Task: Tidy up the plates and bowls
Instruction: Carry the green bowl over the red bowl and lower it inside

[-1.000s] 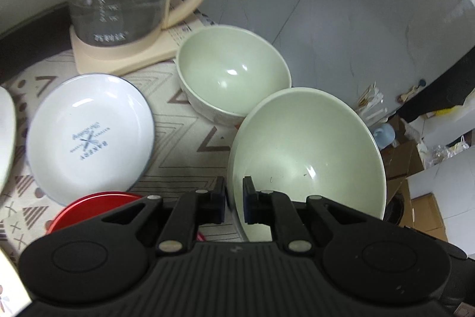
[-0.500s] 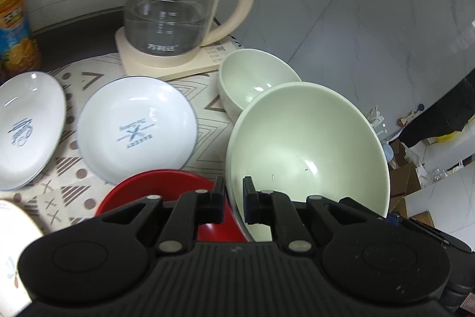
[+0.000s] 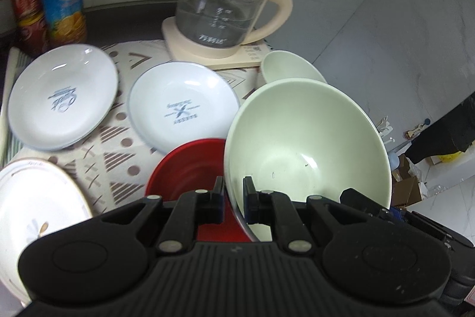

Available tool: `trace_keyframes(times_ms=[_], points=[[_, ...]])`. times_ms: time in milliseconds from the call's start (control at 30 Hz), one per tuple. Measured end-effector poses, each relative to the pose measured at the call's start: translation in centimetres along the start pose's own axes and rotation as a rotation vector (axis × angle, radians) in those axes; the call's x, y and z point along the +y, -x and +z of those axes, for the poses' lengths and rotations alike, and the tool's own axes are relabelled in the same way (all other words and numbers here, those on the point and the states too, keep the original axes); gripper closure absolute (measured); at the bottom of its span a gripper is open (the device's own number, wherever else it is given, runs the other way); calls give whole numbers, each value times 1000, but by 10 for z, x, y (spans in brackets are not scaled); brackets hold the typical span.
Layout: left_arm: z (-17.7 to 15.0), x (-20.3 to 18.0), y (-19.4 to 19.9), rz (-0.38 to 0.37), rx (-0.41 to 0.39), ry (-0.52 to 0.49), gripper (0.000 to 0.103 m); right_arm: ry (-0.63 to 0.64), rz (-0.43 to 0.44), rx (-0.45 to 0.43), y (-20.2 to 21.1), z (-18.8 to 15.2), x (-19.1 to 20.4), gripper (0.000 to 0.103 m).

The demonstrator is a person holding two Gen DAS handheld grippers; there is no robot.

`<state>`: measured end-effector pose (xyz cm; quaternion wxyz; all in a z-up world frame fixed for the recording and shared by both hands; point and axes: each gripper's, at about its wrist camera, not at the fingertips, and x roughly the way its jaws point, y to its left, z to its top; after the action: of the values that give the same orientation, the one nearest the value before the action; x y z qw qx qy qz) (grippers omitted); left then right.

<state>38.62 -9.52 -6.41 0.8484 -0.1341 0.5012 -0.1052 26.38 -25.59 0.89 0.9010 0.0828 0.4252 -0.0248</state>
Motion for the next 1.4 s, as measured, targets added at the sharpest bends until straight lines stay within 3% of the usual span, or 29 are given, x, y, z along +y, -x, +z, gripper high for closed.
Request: trace_keyframes(times_ms=[533, 867, 1100, 1400], points=[[-34, 43, -9, 12, 54, 113, 91, 81, 0, 67, -20, -23, 32, 80], [-36, 51, -31, 23, 109, 161, 90, 96, -24, 107, -45, -22, 31, 85], [-34, 57, -44, 58, 135, 173, 88, 100, -35, 121, -60, -18, 27, 97], [-25, 54, -41, 84, 154, 149, 87, 98, -30, 145, -71, -22, 22, 98]])
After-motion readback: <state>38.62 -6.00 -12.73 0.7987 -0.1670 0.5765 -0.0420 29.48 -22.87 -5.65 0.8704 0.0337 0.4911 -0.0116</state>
